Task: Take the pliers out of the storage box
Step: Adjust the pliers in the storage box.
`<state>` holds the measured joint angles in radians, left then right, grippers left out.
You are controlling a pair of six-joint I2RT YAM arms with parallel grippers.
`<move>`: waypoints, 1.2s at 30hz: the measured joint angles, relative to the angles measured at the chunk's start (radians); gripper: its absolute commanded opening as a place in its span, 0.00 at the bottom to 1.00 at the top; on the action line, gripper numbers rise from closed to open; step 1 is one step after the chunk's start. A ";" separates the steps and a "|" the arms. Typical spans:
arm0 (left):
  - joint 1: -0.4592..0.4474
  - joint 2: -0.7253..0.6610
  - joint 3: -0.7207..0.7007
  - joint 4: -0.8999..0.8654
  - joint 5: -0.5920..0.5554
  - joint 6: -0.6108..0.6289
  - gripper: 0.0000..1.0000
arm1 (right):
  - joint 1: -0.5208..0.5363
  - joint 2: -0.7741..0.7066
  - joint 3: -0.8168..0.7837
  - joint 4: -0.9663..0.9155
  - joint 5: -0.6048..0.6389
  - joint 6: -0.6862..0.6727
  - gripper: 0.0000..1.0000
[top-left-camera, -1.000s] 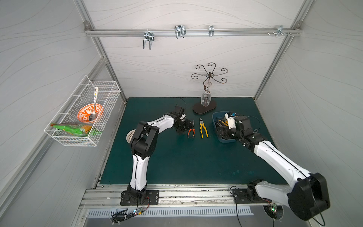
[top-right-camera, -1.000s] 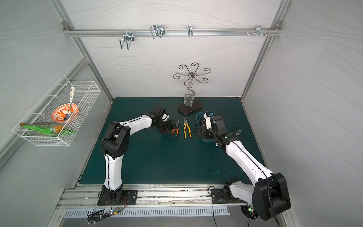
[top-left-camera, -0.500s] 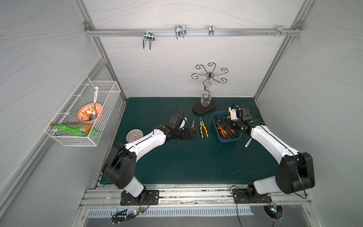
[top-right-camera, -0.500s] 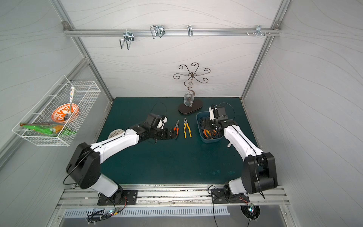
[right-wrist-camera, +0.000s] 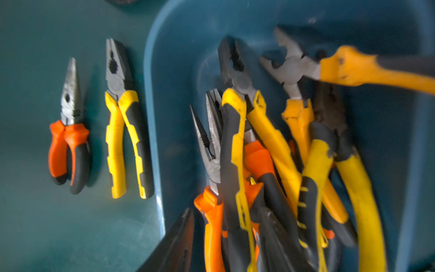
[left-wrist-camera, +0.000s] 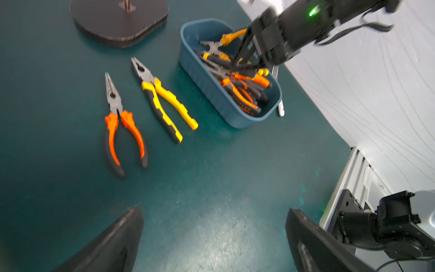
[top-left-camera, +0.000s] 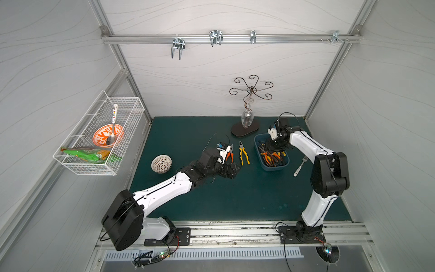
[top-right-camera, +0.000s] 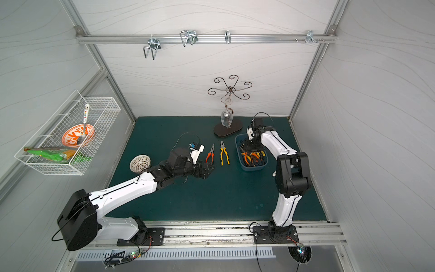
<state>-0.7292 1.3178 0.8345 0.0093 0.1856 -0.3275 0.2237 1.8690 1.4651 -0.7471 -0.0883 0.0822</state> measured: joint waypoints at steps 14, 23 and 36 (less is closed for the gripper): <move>0.036 0.064 0.006 0.019 -0.034 0.024 1.00 | -0.004 0.034 0.042 -0.043 -0.016 -0.034 0.32; 0.093 0.083 0.017 0.062 0.014 -0.021 1.00 | -0.008 0.062 0.082 -0.084 -0.005 -0.056 0.13; 0.109 0.093 0.017 0.081 0.055 -0.056 1.00 | -0.010 -0.041 -0.042 0.010 -0.038 -0.031 0.00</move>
<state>-0.6201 1.4109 0.8513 0.0902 0.2401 -0.3832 0.2142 1.8278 1.4231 -0.7368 -0.1265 0.0517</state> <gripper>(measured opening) 0.999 0.158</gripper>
